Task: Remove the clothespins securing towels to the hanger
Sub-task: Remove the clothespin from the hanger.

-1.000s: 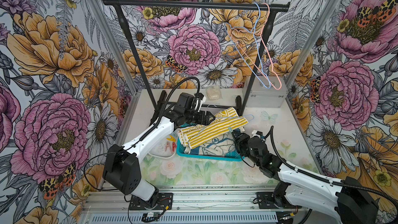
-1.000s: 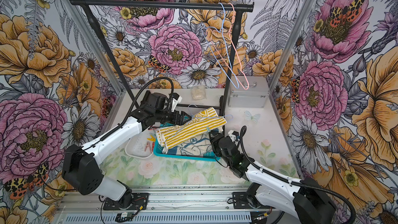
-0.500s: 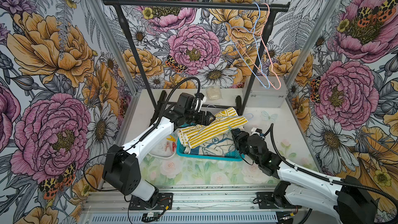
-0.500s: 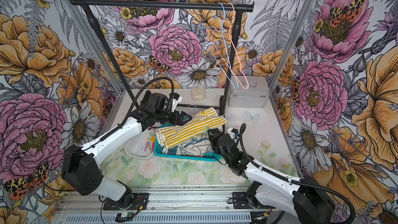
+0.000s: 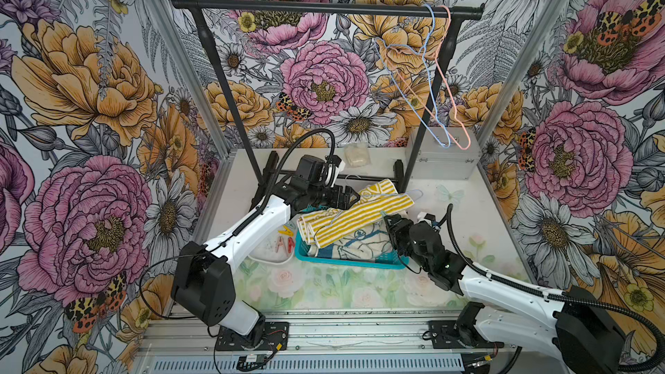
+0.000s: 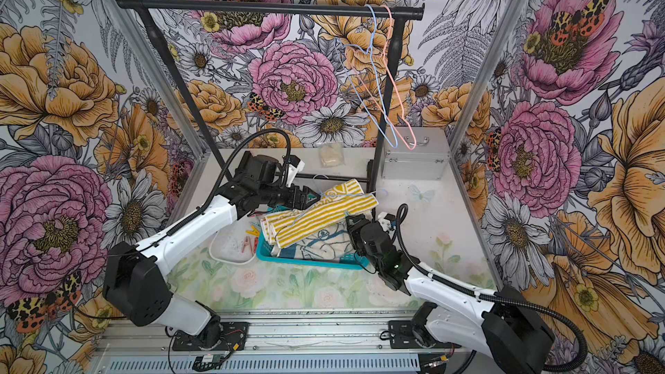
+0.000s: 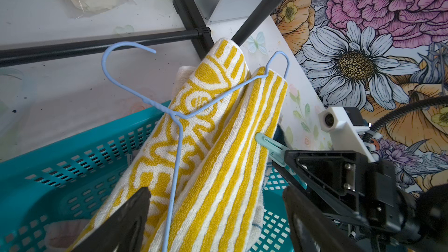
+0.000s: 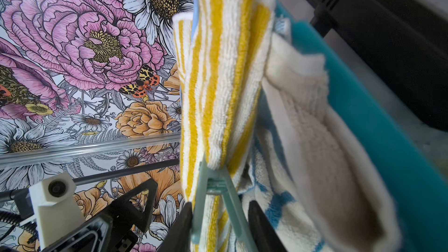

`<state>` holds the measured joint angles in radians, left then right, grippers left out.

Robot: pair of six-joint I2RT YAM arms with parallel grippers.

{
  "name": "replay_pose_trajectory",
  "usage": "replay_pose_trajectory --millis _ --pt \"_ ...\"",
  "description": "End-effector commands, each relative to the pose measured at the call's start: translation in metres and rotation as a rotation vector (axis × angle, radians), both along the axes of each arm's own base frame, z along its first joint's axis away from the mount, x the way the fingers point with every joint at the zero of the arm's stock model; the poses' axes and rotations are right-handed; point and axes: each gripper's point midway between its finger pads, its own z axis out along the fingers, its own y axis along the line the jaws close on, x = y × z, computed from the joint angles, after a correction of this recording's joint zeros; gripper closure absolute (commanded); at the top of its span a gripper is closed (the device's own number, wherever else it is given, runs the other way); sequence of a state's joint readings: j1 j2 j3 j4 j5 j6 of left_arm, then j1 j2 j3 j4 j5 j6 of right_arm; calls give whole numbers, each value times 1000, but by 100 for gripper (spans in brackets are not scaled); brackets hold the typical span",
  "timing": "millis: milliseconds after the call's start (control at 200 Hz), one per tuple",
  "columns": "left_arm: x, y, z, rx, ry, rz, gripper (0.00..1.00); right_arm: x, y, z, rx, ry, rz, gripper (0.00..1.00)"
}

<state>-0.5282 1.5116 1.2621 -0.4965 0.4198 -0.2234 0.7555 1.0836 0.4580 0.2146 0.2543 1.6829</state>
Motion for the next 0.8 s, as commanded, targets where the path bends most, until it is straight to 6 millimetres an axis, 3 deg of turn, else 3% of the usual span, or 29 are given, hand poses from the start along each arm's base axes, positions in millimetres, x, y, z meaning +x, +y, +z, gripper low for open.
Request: replay_pose_trajectory --millis 0,796 --pt "-3 0 14 -8 -60 -22 12 7 2 13 7 -28 -10 63" --pt "2 18 23 3 -82 17 11 1 -5 23 -114 -3 36 77"
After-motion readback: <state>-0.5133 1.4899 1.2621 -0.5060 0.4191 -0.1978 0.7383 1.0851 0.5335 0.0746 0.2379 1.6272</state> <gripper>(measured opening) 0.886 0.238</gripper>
